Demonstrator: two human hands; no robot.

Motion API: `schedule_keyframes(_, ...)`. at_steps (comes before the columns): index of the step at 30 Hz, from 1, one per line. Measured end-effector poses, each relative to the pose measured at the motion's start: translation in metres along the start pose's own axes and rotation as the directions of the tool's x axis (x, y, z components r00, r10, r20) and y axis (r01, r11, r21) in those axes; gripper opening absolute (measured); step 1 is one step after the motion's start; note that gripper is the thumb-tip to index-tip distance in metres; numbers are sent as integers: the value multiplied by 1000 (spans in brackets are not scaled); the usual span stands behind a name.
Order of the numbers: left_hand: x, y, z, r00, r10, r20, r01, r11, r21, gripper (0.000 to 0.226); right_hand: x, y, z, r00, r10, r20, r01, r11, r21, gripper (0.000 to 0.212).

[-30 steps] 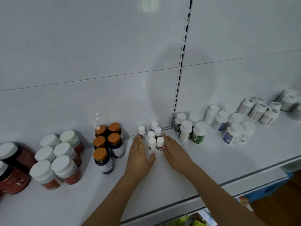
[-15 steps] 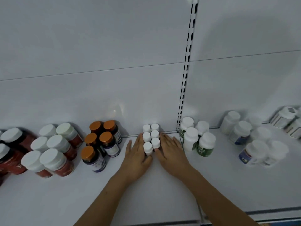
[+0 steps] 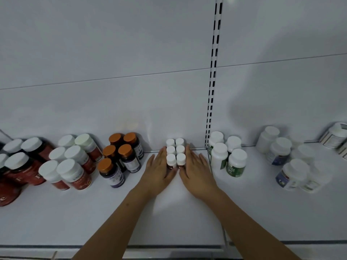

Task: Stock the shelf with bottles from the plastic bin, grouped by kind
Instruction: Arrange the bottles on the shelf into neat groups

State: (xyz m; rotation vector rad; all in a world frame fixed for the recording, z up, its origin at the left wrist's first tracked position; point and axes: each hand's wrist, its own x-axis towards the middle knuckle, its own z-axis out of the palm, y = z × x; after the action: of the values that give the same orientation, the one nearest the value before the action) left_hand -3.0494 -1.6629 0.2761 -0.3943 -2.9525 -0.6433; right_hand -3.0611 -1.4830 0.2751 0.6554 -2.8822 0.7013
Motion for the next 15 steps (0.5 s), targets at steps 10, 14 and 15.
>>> schedule_keyframes(10, -5, 2, 0, 1000, 4, -19, -4, 1000, -10, 72, 5, 3, 5, 999, -29, 32, 31, 998, -50, 72)
schedule_keyframes(14, -4, 3, -2, 997, 17, -72, -20, 999, -40, 71, 7, -2, 6, 997, -27, 73, 32, 998, -59, 69)
schedule_keyframes(15, -3, 2, -3, 996, 11, -91, -16, 998, -61, 71, 6, -3, 6, 997, -30, 72, 34, 998, -61, 69)
